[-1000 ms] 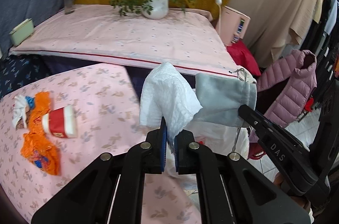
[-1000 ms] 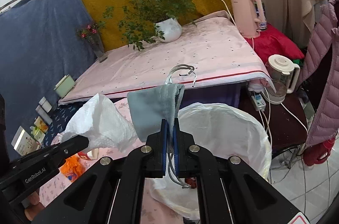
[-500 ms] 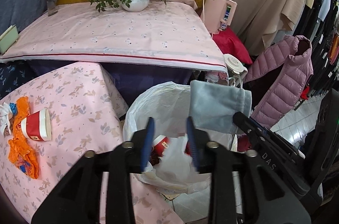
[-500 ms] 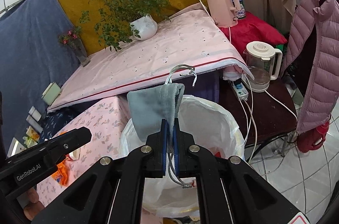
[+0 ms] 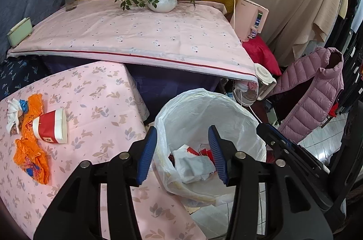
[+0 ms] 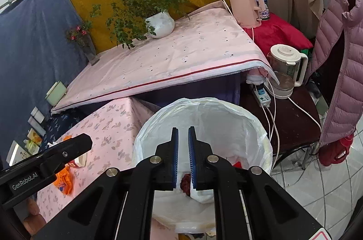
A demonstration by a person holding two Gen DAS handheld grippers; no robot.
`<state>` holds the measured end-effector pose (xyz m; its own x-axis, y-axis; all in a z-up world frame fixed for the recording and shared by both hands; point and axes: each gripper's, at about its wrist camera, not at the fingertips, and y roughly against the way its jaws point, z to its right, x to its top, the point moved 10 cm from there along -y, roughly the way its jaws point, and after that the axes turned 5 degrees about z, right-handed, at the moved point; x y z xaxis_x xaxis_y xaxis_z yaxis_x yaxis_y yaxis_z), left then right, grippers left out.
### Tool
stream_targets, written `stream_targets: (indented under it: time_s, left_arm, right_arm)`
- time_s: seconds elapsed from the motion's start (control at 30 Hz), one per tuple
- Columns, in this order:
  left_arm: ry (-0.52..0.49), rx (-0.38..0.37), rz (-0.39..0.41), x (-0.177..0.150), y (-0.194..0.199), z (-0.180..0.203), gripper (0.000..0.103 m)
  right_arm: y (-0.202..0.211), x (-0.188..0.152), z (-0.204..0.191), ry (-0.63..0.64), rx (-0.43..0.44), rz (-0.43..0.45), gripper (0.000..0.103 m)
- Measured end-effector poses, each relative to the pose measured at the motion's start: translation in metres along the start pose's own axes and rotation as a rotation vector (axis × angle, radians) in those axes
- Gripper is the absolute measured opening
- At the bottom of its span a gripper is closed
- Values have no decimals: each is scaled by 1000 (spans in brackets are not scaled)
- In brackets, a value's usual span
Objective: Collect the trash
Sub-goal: 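Open both tools to drop the tissue and grey pouch into the bin, then move both open tools back to the orange bags and red-white cup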
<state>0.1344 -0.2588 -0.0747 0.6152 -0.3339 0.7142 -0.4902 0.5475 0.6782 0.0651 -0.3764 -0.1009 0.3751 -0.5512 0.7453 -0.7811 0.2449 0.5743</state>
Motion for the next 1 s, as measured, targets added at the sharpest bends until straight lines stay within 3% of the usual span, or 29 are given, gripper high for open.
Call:
stream_targets:
  time_s: [0.1,0.23,0.57,1.0]
  left_arm:
    - [14,8,5,-1,2,-7,48]
    - [30,20,7,-3,5,-17,49]
    - [91,52,15,-7,13,-48,53]
    - [231,154,31,-21,31,-123,68]
  right_arm:
    - [0,-1,-6,13,5,-3,12]
    - [2,-1,-15,20,10,4,28]
    - [1,-4,-43,71,32,-3,28]
    - [-4,-20,-101,151,95,-31,41]
